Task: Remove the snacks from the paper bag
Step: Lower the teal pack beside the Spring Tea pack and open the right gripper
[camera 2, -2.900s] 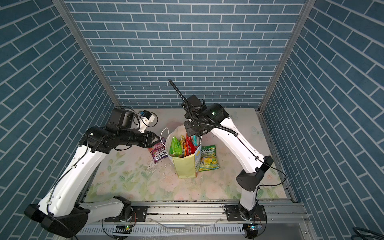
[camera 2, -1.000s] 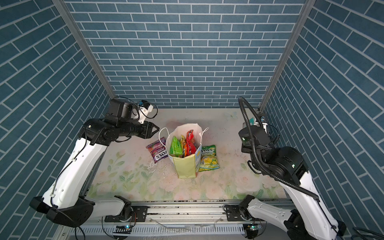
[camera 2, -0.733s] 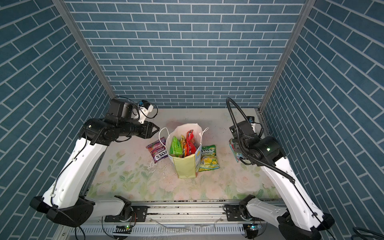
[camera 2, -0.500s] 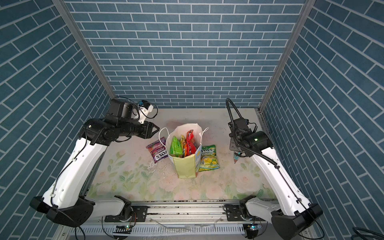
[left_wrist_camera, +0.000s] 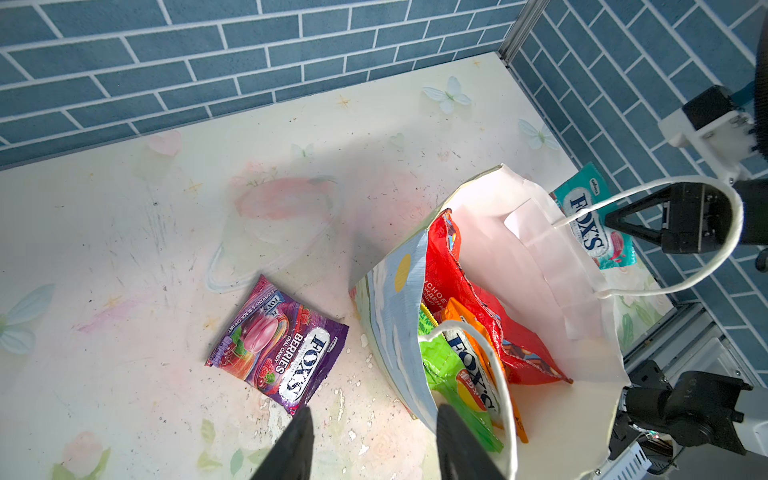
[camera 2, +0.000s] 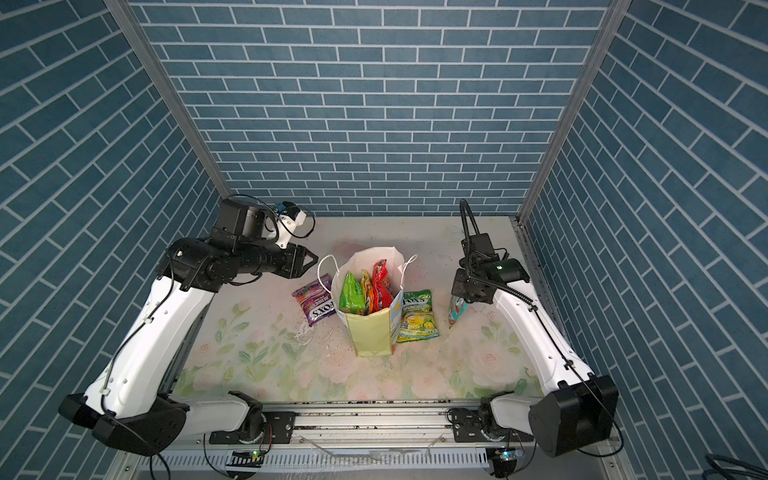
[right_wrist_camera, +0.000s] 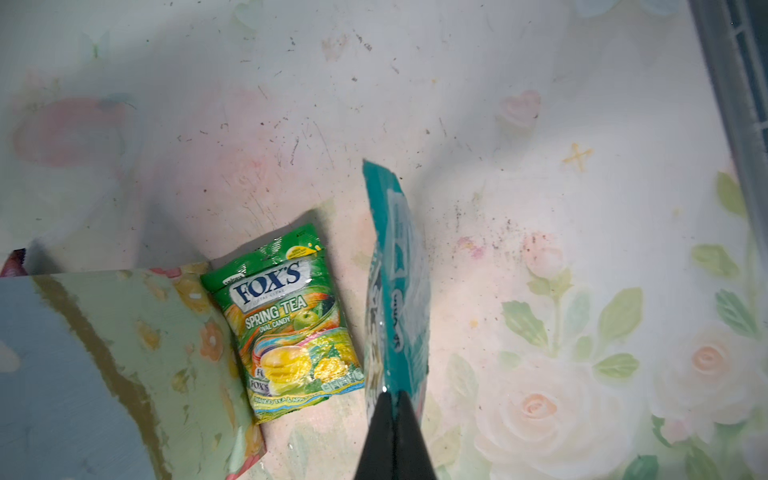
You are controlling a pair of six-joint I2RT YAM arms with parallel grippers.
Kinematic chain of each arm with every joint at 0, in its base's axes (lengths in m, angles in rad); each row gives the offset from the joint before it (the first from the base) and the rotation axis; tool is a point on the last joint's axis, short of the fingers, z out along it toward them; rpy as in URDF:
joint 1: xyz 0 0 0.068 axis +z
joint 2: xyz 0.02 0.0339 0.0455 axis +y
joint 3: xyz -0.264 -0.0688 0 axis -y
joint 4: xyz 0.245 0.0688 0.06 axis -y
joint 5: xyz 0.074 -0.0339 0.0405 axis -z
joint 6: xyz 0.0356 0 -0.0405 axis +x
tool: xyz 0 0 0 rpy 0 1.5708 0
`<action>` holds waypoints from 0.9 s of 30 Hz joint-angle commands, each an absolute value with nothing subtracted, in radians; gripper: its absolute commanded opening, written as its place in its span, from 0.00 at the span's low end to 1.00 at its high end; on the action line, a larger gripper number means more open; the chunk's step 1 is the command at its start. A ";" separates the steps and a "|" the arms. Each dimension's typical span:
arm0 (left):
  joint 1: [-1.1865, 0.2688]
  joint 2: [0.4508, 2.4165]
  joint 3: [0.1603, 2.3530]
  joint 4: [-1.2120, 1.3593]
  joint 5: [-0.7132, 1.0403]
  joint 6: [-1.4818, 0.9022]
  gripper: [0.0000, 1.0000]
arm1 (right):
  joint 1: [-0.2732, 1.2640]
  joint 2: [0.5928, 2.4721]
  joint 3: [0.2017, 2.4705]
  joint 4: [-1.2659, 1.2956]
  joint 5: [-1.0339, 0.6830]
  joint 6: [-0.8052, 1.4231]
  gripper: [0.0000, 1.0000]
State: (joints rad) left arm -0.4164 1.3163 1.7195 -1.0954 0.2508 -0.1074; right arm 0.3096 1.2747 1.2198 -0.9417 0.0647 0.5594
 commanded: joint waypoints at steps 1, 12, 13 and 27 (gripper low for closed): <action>-0.410 1.302 1.710 -1.114 0.244 -0.098 0.50 | 0.295 1.272 1.202 -0.835 -0.015 0.563 0.00; -0.410 1.295 1.706 -1.117 0.240 -0.100 0.50 | 0.216 1.250 1.069 -0.693 -0.106 0.614 0.01; -0.410 1.293 1.706 -1.120 0.237 -0.100 0.50 | 0.206 1.249 1.063 -0.704 -0.101 0.614 0.01; -0.410 1.316 1.805 -1.210 0.179 -0.063 0.50 | 0.155 1.261 1.037 -0.906 0.056 0.554 0.04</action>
